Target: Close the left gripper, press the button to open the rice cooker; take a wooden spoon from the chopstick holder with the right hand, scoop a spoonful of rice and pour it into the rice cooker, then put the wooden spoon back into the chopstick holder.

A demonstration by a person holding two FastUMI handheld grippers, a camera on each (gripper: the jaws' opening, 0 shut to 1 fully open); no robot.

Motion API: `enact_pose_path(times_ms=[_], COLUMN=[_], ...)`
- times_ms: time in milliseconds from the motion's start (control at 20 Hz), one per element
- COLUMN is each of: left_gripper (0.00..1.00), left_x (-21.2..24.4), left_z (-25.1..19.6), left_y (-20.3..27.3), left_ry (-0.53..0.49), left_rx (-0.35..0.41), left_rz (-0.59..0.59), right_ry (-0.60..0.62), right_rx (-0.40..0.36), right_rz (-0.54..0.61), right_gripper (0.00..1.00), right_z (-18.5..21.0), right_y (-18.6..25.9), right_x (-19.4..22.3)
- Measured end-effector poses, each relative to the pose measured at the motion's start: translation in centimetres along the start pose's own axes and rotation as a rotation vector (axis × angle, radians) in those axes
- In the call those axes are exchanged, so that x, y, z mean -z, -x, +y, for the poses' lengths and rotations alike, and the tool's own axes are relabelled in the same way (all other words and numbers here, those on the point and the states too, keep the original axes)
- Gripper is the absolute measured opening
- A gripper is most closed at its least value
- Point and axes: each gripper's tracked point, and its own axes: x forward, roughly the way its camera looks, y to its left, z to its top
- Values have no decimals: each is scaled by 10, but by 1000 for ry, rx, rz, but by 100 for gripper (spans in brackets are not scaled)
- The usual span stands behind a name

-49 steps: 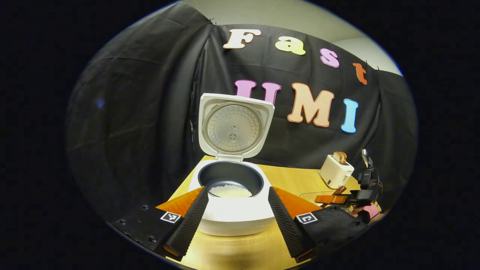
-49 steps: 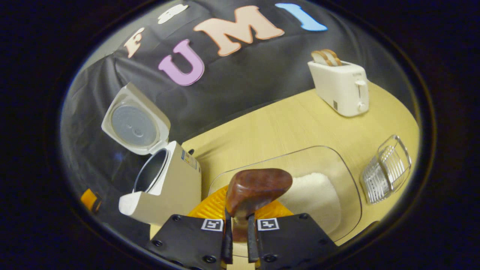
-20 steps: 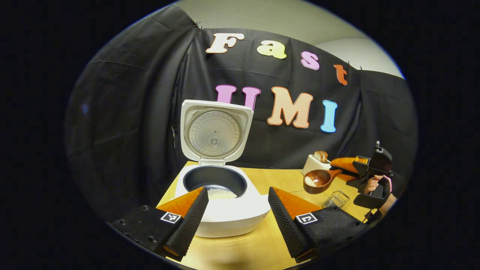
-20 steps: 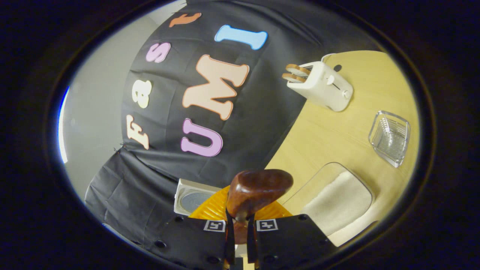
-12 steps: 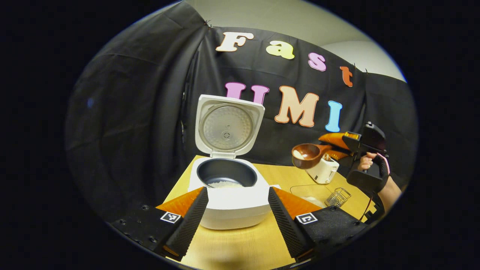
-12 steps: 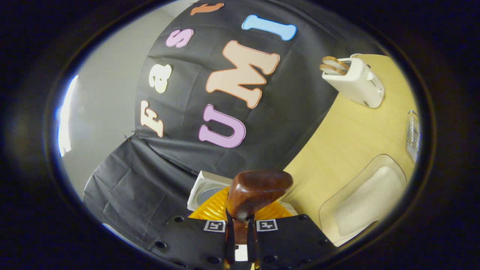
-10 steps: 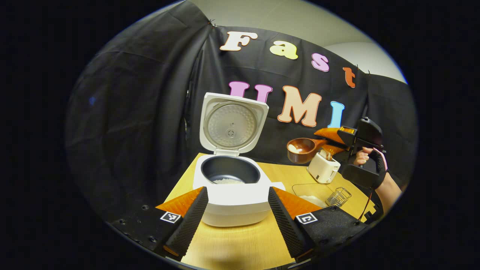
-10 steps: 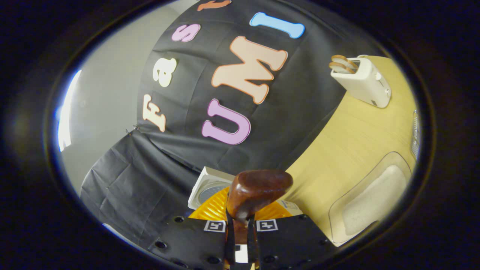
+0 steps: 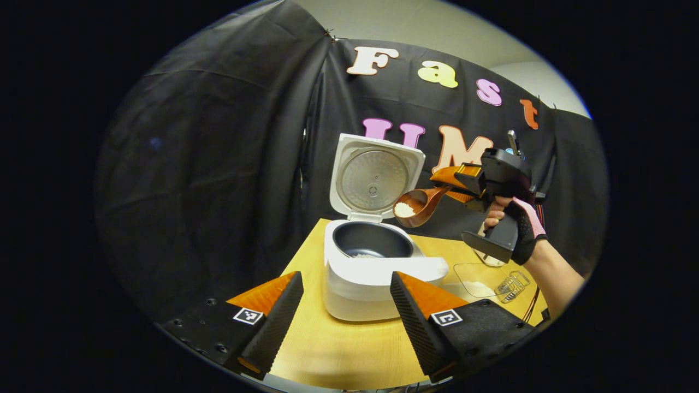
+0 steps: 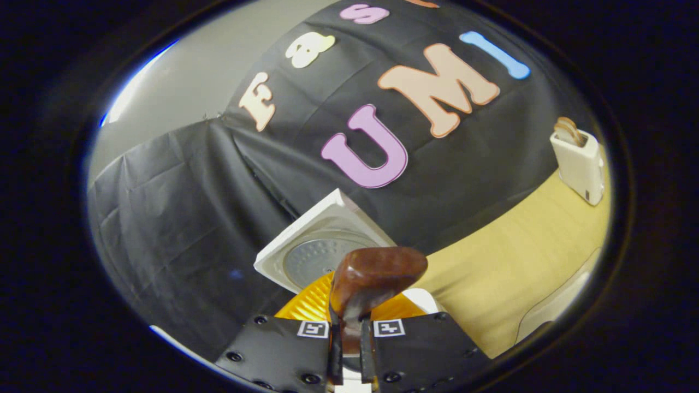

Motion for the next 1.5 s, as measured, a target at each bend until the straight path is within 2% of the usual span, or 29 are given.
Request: enact_pose_path(times_ms=[50,100,450,550,600,650,850,900,1000,1200,1500], left_gripper=[95,95,95,95,95,95,95,95,95,95,95], left_x=[1,2,7,4,4,3,6,7,6,1,-3], left_z=[3,4,6,7,7,6,7,7,6,3,-9], left_y=[-1,-3,-19,-25,-26,-28,-33,-33,-33,-32,-34], left_ry=[7,14,22,18,17,17,15,16,12,-9,-35], left_rx=[-4,-7,12,16,20,24,35,38,43,47,69], left_rz=[3,4,20,16,15,15,28,31,30,21,26], right_ry=[70,147,605,732,784,829,942,934,835,483,35], right_rx=[7,13,4,5,3,-1,-7,-11,-26,-37,-34], right_rz=[-3,-8,-42,-61,-71,-77,-95,-90,-67,-7,-1], right_gripper=[13,18,13,17,17,13,17,16,14,15,14], right_z=[6,10,35,42,44,46,49,48,45,28,-18], right_y=[-5,-9,-20,-19,-19,-19,-21,-21,-22,-24,-13], right_x=[6,10,38,43,43,47,52,53,54,39,-3])
